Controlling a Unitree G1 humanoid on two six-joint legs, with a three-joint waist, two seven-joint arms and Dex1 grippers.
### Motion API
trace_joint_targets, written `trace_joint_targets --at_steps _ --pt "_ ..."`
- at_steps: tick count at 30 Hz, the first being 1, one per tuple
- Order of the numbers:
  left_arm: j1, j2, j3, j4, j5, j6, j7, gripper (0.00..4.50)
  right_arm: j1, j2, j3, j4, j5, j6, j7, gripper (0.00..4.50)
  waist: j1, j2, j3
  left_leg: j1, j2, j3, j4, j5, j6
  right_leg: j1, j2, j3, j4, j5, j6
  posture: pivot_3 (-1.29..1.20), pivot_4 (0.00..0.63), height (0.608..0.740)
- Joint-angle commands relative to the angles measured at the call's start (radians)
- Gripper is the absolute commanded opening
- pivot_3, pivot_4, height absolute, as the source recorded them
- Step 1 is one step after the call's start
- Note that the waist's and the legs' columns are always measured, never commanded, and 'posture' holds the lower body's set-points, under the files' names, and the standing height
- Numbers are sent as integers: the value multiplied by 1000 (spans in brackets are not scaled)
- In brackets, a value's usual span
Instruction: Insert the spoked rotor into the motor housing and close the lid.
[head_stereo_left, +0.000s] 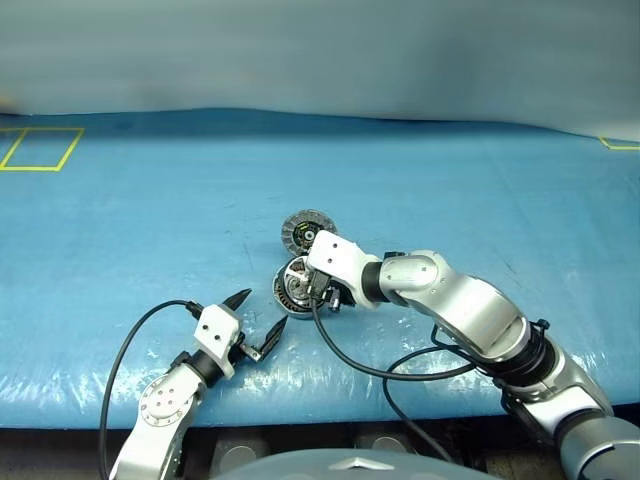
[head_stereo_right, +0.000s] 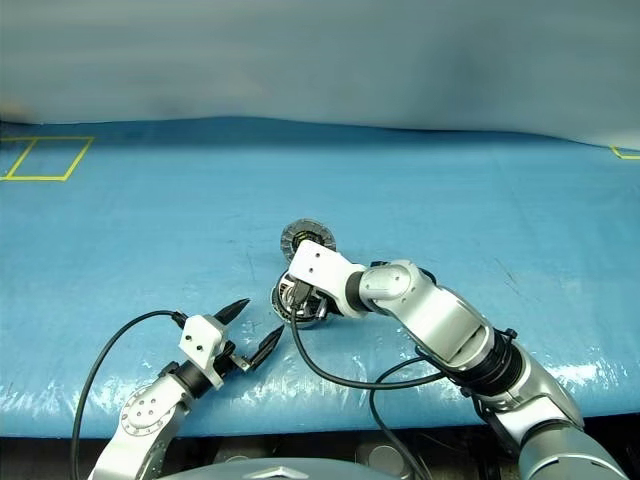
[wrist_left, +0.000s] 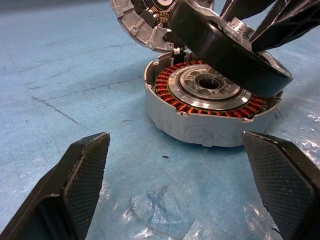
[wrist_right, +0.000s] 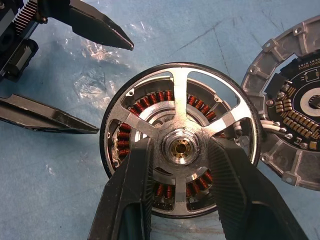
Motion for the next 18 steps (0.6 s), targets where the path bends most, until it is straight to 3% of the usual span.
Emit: trace_joint_targets --at_steps 1,5,10,18 --pt "2 -3 -2 -38 3 -16 5 4500 12 2 12 -20 -3 -16 5 1310 1 0 0 0 0 0 0 0 0 0 0 0 0 0 0 0 150 740" --pt "3 -4 -2 -38 6 -15 7 4500 15 15 17 -9 -6 -18 -3 1310 0 0 0 0 0 0 0 0 0 0 0 0 0 0 0 0 150 740" --pt "4 -5 -2 -42 8 -13 8 4500 3 25 5 -5 -16 -14 -12 2848 -1 0 0 0 0 0 0 0 0 0 0 0 0 0 0 0 150 740" --pt "-1 -3 -4 -44 6 -10 5 4500 -5 26 -40 -29 -10 2 -13 2848 0 0 0 0 0 0 1 0 0 0 0 0 2 0 0 0 150 740"
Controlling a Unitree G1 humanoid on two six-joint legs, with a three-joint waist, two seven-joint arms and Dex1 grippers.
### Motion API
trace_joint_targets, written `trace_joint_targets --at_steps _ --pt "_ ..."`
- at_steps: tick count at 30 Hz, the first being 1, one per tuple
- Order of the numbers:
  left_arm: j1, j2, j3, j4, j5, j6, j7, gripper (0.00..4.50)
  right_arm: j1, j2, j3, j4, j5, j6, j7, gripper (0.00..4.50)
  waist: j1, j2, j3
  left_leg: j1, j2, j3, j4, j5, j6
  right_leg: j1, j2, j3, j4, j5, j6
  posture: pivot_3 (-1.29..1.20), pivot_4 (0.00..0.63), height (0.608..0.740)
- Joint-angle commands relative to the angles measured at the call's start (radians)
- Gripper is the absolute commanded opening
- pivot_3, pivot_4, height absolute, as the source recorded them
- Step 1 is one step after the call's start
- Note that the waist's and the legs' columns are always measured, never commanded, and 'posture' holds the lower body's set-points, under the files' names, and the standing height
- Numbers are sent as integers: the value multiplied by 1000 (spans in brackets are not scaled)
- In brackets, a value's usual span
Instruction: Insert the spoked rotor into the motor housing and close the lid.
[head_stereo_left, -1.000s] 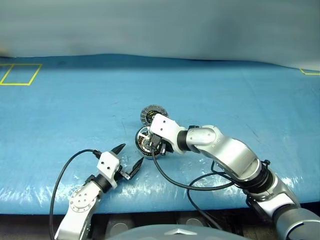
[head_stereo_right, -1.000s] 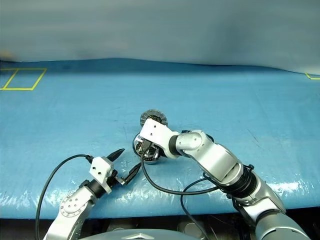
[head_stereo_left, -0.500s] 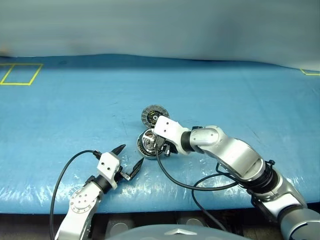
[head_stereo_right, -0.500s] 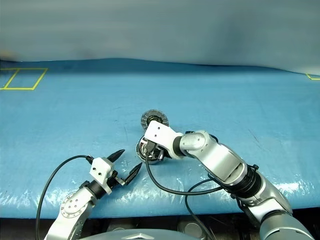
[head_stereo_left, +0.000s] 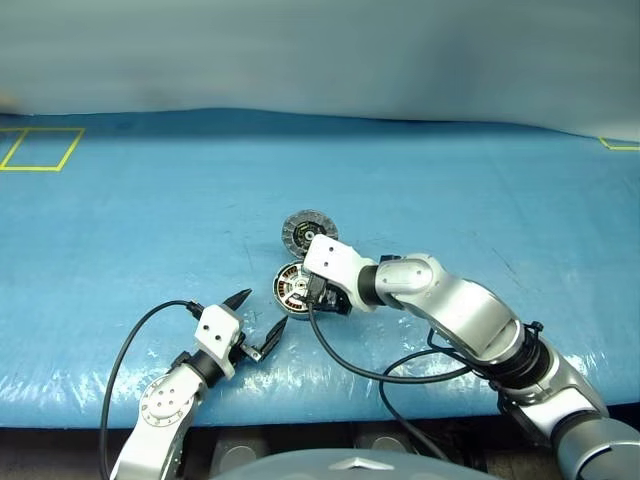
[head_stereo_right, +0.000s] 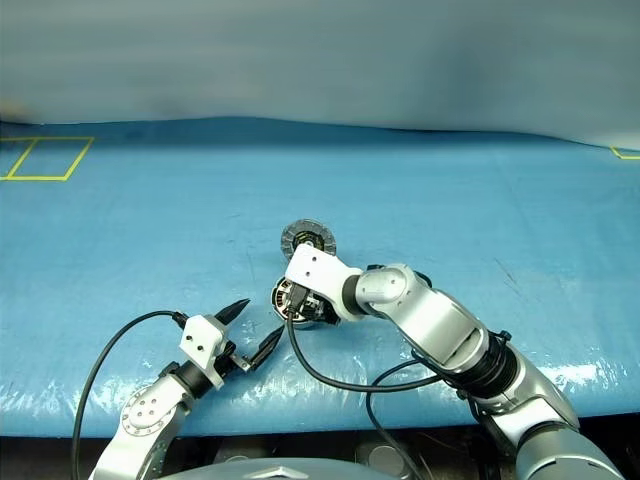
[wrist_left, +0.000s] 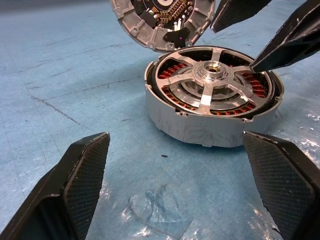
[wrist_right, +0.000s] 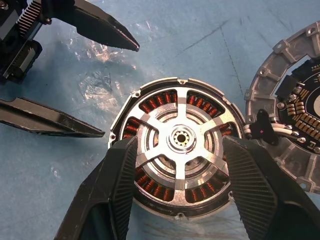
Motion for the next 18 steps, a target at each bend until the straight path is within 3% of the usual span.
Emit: trace_joint_targets --at_steps 1,5,10,18 --pt "-2 -1 -3 -45 1 -11 3 4500 -13 0 -58 -42 9 2 -3 2848 0 0 0 0 0 0 0 0 0 0 0 0 0 0 0 0 150 740" --pt "-4 -1 -1 -41 0 -12 4 4500 7 -7 -145 -53 49 19 12 1588 0 0 0 0 0 0 0 0 0 0 0 0 0 0 0 0 150 740" --pt "-10 0 -3 -37 0 -12 0 4500 41 67 -143 -26 44 8 -38 20 -4 0 0 0 0 0 0 0 0 0 0 0 1 0 0 0 150 740" --pt "-14 2 -1 -36 1 -13 -1 4500 111 118 -104 83 -19 -71 -103 20 -2 0 0 0 0 0 2 0 0 1 0 0 2 0 0 0 150 740"
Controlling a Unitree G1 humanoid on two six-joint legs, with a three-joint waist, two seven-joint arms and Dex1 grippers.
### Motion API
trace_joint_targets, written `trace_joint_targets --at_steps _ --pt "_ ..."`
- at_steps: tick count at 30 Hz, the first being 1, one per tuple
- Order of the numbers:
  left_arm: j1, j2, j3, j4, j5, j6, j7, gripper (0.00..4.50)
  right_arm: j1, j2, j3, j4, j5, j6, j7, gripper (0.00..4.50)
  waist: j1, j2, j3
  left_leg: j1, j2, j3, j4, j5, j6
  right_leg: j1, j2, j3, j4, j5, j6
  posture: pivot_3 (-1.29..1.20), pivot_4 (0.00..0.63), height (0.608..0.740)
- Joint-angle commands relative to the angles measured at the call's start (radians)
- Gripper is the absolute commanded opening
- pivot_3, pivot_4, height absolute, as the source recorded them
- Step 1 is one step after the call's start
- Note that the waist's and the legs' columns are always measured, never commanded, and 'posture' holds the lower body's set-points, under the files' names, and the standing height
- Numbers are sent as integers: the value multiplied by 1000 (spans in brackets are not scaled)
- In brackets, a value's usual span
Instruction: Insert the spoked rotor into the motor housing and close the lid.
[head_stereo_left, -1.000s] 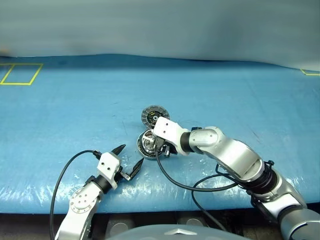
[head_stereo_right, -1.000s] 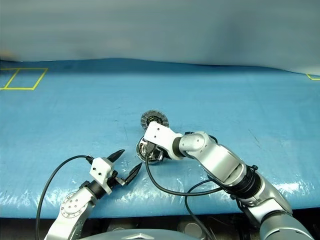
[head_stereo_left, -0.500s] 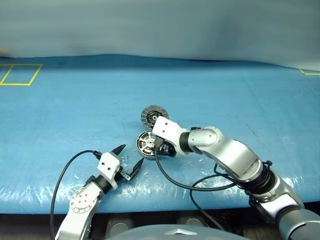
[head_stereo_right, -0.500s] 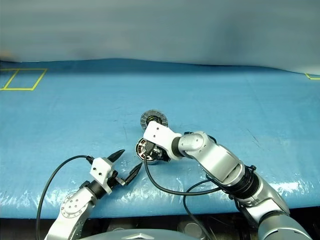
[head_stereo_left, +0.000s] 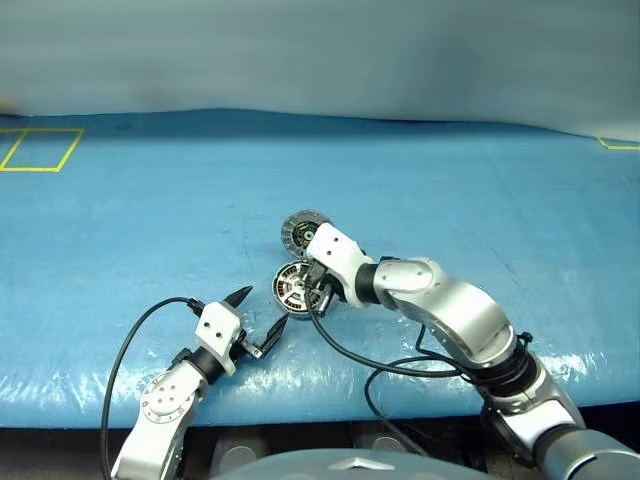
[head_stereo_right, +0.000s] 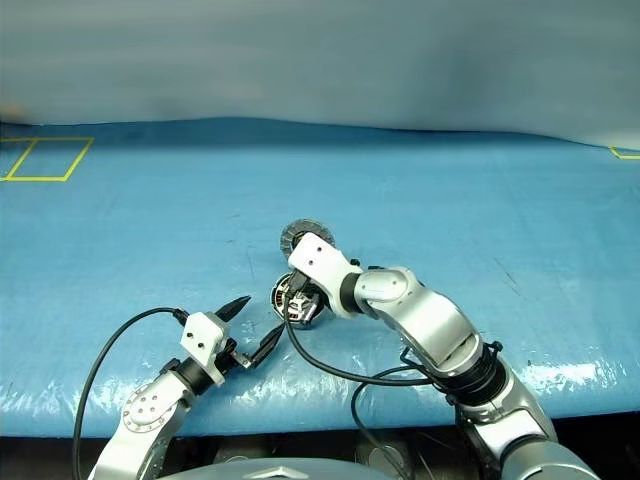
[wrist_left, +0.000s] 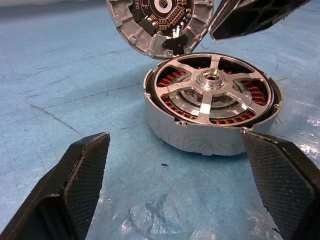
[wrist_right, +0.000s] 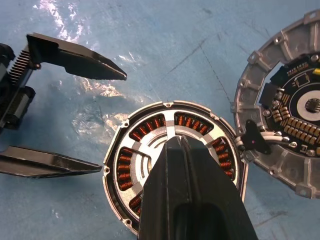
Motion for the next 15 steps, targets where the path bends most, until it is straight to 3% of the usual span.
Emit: trace_joint_targets --at_steps 1,11,15 --pt "2 1 0 -37 1 -12 2 4500 21 -1 -6 30 -29 -48 -20 20 0 0 0 0 0 0 1 0 0 0 0 0 0 0 1 0 150 740" --pt "11 3 4 -42 1 -12 5 4500 51 -7 -30 23 -30 -68 -4 20 -2 0 0 1 0 0 2 0 0 1 0 0 2 -1 1 0 150 740" --pt "15 4 7 -43 1 -13 6 4500 -38 -150 -89 -58 -8 -72 100 20 1 0 0 0 0 0 4 0 0 0 0 1 4 -1 1 0 150 740"
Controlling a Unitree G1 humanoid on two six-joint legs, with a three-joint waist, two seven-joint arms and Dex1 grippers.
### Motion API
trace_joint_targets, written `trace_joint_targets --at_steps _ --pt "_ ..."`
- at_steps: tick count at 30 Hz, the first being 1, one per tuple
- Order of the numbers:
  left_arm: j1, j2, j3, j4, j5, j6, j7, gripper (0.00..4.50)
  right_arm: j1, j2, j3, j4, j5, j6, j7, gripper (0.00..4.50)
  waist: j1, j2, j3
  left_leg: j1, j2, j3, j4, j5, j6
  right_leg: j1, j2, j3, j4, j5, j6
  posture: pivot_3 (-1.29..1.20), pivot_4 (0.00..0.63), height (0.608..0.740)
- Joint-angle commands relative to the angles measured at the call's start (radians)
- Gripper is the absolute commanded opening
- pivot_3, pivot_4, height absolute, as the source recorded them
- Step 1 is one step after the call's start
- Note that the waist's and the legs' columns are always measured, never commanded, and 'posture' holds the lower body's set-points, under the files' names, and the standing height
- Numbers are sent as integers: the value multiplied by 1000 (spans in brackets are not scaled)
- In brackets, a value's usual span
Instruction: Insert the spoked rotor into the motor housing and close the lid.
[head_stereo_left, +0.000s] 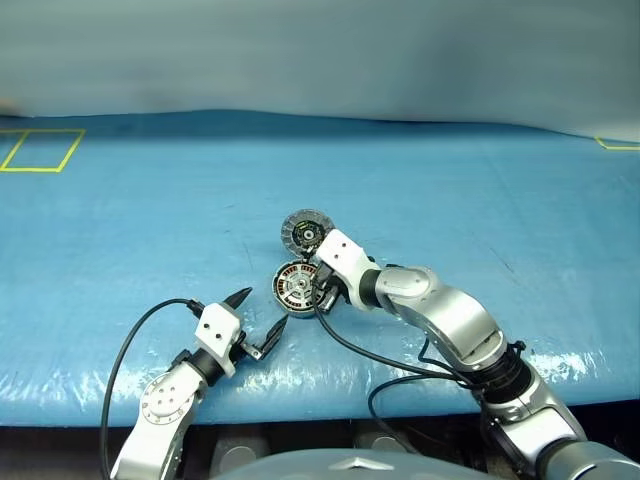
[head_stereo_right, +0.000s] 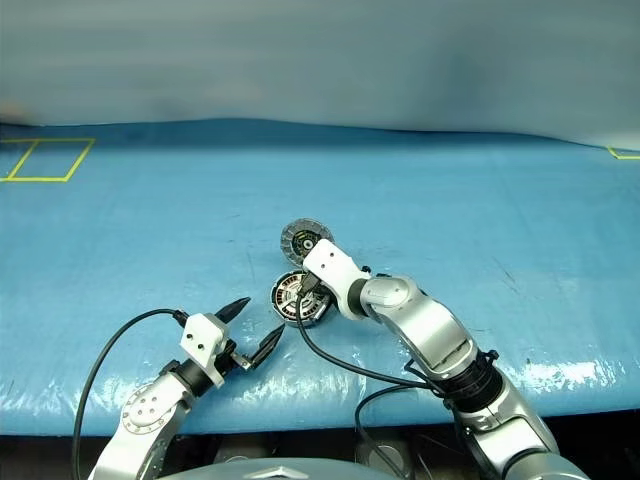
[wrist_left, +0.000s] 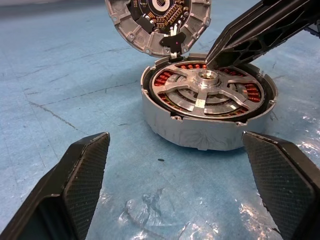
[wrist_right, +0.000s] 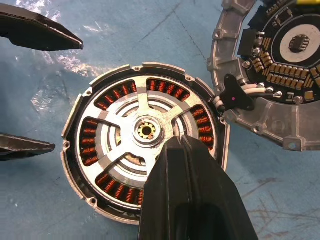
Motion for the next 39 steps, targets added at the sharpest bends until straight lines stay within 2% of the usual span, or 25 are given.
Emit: trace_joint_targets --at_steps 1,3,5,7,9,11,14,17,19,24,28,39 --pt "8 3 6 -43 1 -14 4 4500 -106 -149 -72 -75 0 -13 96 20 1 1 1 0 0 0 1 0 0 0 0 0 1 0 0 0 150 740" --pt "7 4 6 -41 0 -14 4 4500 -147 -225 -57 -60 -25 -35 126 20 2 0 1 0 0 0 3 0 0 -1 0 0 2 0 0 0 150 740" --pt "0 5 5 -36 -2 -14 -3 4500 -219 -307 30 38 -134 -117 147 20 0 0 0 1 0 0 3 0 0 -1 0 0 3 -1 -1 0 150 740" --pt "-8 5 3 -30 -4 -19 -8 4500 -274 -302 79 162 -206 -211 154 20 -6 0 0 2 0 1 2 0 0 -1 0 1 5 -1 -1 0 150 740" --pt "-14 4 2 -26 -5 -21 -10 4500 -298 -256 83 261 -233 -289 152 20 -10 0 0 2 0 1 2 0 0 -1 0 1 5 -1 -1 0 150 740" --pt "-23 7 -2 -21 -4 -25 -18 4500 -332 -179 77 447 -275 -475 122 20 -14 0 1 2 0 2 2 0 0 -2 0 2 5 -1 -1 0 150 740" --pt "-31 9 -4 -17 -2 -27 -23 4500 -377 -27 -30 714 -198 -647 145 20 -15 0 1 1 0 2 2 0 0 -2 0 2 5 0 -1 0 150 740" --pt "-27 6 -6 -23 3 -27 -21 4500 -428 94 -145 903 -92 -676 214 20 -12 0 1 0 0 1 1 0 0 -1 0 1 5 5 1 0 150 740" --pt "-20 5 -8 -30 7 -25 -18 4500 -449 139 -193 955 -29 -644 292 20 -9 0 2 0 0 1 1 0 0 -1 0 2 5 6 0 0 150 740" --pt "15 -7 -5 -50 14 -26 6 4500 -445 151 -222 924 106 -472 542 20 -8 1 2 1 0 0 -2 0 0 -1 1 1 5 5 0 0 150 740" --pt "36 -6 1 -53 16 -31 15 4500 -387 126 -209 812 173 -341 648 20 -8 3 3 1 0 -1 -2 0 0 -2 1 1 6 5 -1 0 150 740" --pt "2 9 -10 -35 10 -17 -7 4500 -109 158 -197 489 239 -177 525 20 -7 3 3 1 0 -1 -1 0 0 -2 2 1 6 2 3 0 150 740"
